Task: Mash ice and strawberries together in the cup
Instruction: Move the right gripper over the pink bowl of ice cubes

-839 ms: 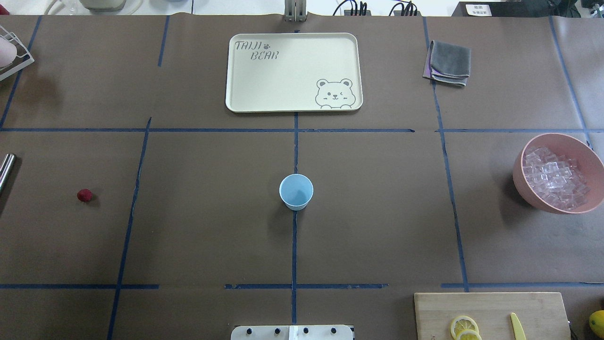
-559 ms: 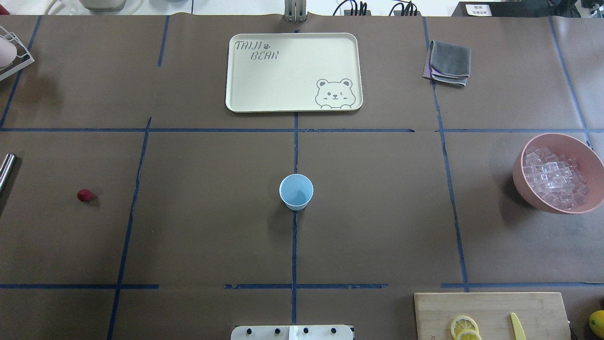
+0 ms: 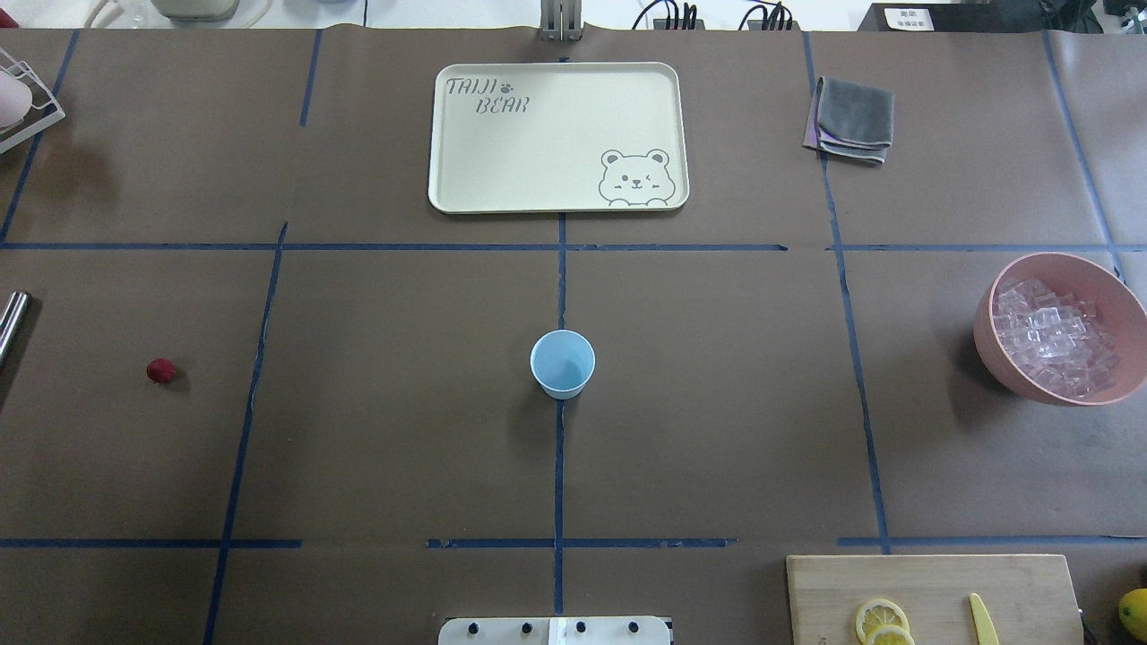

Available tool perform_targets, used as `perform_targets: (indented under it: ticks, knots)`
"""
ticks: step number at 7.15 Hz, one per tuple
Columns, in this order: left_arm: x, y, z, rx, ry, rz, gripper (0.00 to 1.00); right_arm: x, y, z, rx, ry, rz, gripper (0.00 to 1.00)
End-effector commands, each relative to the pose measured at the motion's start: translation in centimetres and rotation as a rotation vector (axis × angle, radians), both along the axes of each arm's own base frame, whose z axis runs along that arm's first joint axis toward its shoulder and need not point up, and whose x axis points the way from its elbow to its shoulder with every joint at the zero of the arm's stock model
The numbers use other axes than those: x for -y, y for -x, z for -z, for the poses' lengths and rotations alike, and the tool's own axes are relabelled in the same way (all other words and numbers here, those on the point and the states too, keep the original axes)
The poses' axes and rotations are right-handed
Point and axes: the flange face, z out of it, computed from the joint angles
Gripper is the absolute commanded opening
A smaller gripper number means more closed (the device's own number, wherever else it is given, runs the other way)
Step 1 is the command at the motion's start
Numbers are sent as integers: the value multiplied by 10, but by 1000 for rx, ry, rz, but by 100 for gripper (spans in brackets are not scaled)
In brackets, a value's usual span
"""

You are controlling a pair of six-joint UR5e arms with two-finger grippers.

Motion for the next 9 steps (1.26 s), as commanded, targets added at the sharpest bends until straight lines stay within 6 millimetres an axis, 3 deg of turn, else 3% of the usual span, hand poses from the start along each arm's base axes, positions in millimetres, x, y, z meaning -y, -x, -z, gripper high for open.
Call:
perform_targets:
  ticks: [1, 2, 3, 5, 7, 9]
  knots:
    - [1, 0, 1, 1, -3, 0, 100, 2, 1, 12, 11, -24, 0, 100]
    - [0, 0, 0, 1, -1, 0, 100, 3, 4, 26, 36, -50, 6, 100]
    - [1, 0, 1, 0, -3, 0, 100, 5, 23, 61, 42, -122, 47, 100]
    - [1, 0, 1, -1, -4, 0, 100, 10, 57, 83, 97, -130, 92, 99]
    - [0, -1, 1, -1, -3, -1, 100, 14, 110, 115, 107, -57, 64, 99]
    - [0, -1, 1, -1, -3, -1, 100, 12, 143, 119, 87, -111, -24, 99]
